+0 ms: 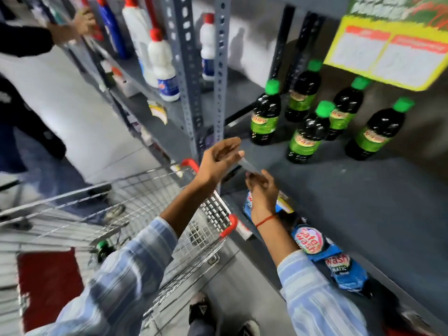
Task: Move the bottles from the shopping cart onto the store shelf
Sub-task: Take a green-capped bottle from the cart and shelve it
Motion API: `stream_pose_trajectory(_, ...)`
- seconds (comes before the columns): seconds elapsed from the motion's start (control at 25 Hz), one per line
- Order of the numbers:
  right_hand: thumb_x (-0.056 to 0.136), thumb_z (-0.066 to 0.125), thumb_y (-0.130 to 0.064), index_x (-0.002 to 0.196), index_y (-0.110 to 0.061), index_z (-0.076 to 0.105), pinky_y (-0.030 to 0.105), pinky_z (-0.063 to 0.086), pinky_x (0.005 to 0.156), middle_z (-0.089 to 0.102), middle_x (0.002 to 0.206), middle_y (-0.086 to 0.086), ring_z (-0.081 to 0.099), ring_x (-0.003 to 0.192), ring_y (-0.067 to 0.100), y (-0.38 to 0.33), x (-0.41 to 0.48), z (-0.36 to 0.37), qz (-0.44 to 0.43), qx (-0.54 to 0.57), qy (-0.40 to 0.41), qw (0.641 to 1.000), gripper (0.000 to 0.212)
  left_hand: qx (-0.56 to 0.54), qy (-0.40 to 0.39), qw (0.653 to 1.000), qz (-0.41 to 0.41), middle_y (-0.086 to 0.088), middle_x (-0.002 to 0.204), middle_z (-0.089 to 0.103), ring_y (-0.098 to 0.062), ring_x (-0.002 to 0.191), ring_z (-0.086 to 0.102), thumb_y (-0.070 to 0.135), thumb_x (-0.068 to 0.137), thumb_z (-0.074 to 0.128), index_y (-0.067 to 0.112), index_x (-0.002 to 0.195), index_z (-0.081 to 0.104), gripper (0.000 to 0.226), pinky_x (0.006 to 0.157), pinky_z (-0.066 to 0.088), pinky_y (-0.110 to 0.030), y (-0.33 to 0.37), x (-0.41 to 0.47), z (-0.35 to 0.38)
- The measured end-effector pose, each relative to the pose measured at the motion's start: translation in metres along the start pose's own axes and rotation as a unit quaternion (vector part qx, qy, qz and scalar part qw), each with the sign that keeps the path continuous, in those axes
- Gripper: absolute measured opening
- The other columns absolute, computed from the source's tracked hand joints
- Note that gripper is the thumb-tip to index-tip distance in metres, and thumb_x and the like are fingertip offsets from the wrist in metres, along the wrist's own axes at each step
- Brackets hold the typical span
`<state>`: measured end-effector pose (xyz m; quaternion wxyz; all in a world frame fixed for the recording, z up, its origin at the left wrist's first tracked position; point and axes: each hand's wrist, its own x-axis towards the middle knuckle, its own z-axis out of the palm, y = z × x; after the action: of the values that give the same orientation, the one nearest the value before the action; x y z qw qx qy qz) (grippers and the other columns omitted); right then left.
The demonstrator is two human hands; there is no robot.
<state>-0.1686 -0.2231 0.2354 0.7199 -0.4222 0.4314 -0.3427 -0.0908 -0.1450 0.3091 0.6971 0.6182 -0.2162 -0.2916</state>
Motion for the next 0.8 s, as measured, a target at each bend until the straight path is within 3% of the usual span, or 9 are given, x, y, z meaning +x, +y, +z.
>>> stream_pose_trajectory(0.12, 0.085, 0.058, 0.006, 0.086, -0.015, 0.059, 0.015, 0.054, 0.054, 0.070, 0.053, -0.006, 0.062, 0.049, 0.002, 0.047, -0.034, 0.056, 0.156, 0.015, -0.153, 0.976, 0.020, -0.029, 0.098, 0.995, -0.022, -0.015, 0.113, 0.064, -0.008, 0.093, 0.063, 0.000, 0.086, 0.059, -0.006, 0.119, 0.056, 0.034, 0.082, 0.051, -0.012, -0.032, -0.032, -0.085)
stream_pose_trajectory(0.28, 0.087, 0.058, -0.002, 0.079, -0.015, 0.057, 0.017, 0.054, 0.058, 0.069, 0.053, -0.007, 0.063, 0.054, 0.004, 0.131, -0.076, 0.113, 0.309, -0.094, -0.307, 0.895, 0.015, -0.007, 0.239, 0.964, -0.118, -0.008, 0.103, 0.067, -0.012, 0.095, 0.059, 0.013, 0.086, 0.063, 0.004, 0.113, 0.062, 0.028, 0.083, 0.043, -0.025, -0.088, -0.081, -0.208)
stream_pose_trajectory(0.4, 0.089, 0.056, 0.000, 0.072, -0.012, 0.055, 0.018, 0.050, 0.056, 0.065, 0.045, -0.006, 0.059, 0.044, 0.004, 0.199, -0.100, 0.147, 0.373, -0.191, -0.372, 0.828, 0.021, 0.037, 0.335, 0.921, -0.194, 0.013, 0.056, 0.066, 0.001, 0.058, 0.055, 0.014, 0.085, 0.064, -0.001, 0.106, 0.063, 0.026, 0.057, 0.041, -0.012, -0.131, -0.116, -0.289)
stream_pose_trajectory(0.52, 0.091, 0.052, 0.000, 0.069, -0.010, 0.050, 0.015, 0.046, 0.050, 0.057, 0.052, 0.002, 0.052, 0.029, -0.002, 0.262, -0.114, 0.171, 0.375, -0.314, -0.422, 0.763, 0.025, 0.098, 0.359, 0.885, -0.278, 0.012, 0.030, 0.050, 0.003, 0.032, 0.041, 0.008, 0.086, 0.062, 0.000, 0.078, 0.063, 0.011, 0.036, 0.030, -0.007, -0.174, -0.141, -0.344)
stream_pose_trajectory(0.56, 0.090, 0.053, 0.002, 0.067, -0.011, 0.047, 0.012, 0.043, 0.042, 0.051, 0.055, 0.004, 0.049, 0.027, -0.003, 0.286, -0.118, 0.178, 0.358, -0.351, -0.441, 0.745, 0.027, 0.113, 0.366, 0.873, -0.302, 0.010, 0.033, 0.046, 0.001, 0.035, 0.038, 0.007, 0.086, 0.062, 0.006, 0.062, 0.055, 0.025, 0.038, 0.028, -0.011, -0.190, -0.146, -0.360)
stream_pose_trajectory(0.64, 0.086, 0.059, 0.004, 0.065, -0.011, 0.043, 0.008, 0.036, 0.031, 0.045, 0.053, 0.005, 0.045, 0.028, -0.002, 0.329, -0.121, 0.186, 0.304, -0.429, -0.479, 0.703, 0.031, 0.146, 0.367, 0.846, -0.357, 0.000, 0.045, 0.037, -0.009, 0.045, 0.031, 0.009, 0.087, 0.061, 0.014, 0.050, 0.040, 0.043, 0.045, 0.024, -0.023, -0.224, -0.155, -0.380)
stream_pose_trajectory(0.72, 0.084, 0.064, 0.000, 0.062, -0.008, 0.050, 0.011, 0.045, 0.042, 0.060, 0.044, -0.004, 0.052, 0.040, -0.004, 0.369, -0.125, 0.190, 0.259, -0.498, -0.519, 0.645, 0.027, 0.133, 0.376, 0.820, -0.409, 0.000, 0.038, 0.039, -0.010, 0.039, 0.034, 0.007, 0.088, 0.059, 0.013, 0.045, 0.041, 0.047, 0.042, 0.027, -0.023, -0.265, -0.162, -0.392)
stream_pose_trajectory(0.76, 0.083, 0.066, -0.004, 0.071, -0.004, 0.061, 0.019, 0.053, 0.058, 0.071, 0.057, -0.005, 0.059, 0.055, -0.004, 0.386, -0.126, 0.188, 0.239, -0.518, -0.536, 0.622, 0.013, 0.129, 0.380, 0.812, -0.424, 0.001, 0.034, 0.047, -0.010, 0.035, 0.044, 0.003, 0.089, 0.056, 0.010, 0.044, 0.051, 0.046, 0.039, 0.035, -0.020, -0.279, -0.164, -0.393)
stream_pose_trajectory(0.8, 0.083, 0.067, -0.008, 0.091, 0.002, 0.066, 0.030, 0.055, 0.076, 0.075, 0.081, 0.001, 0.062, 0.076, 0.002, 0.401, -0.127, 0.186, 0.205, -0.542, -0.553, 0.599, 0.013, 0.108, 0.379, 0.808, -0.439, -0.006, 0.044, 0.060, -0.013, 0.044, 0.058, 0.000, 0.090, 0.052, 0.001, 0.057, 0.066, 0.036, 0.045, 0.045, -0.021, -0.293, -0.164, -0.392)
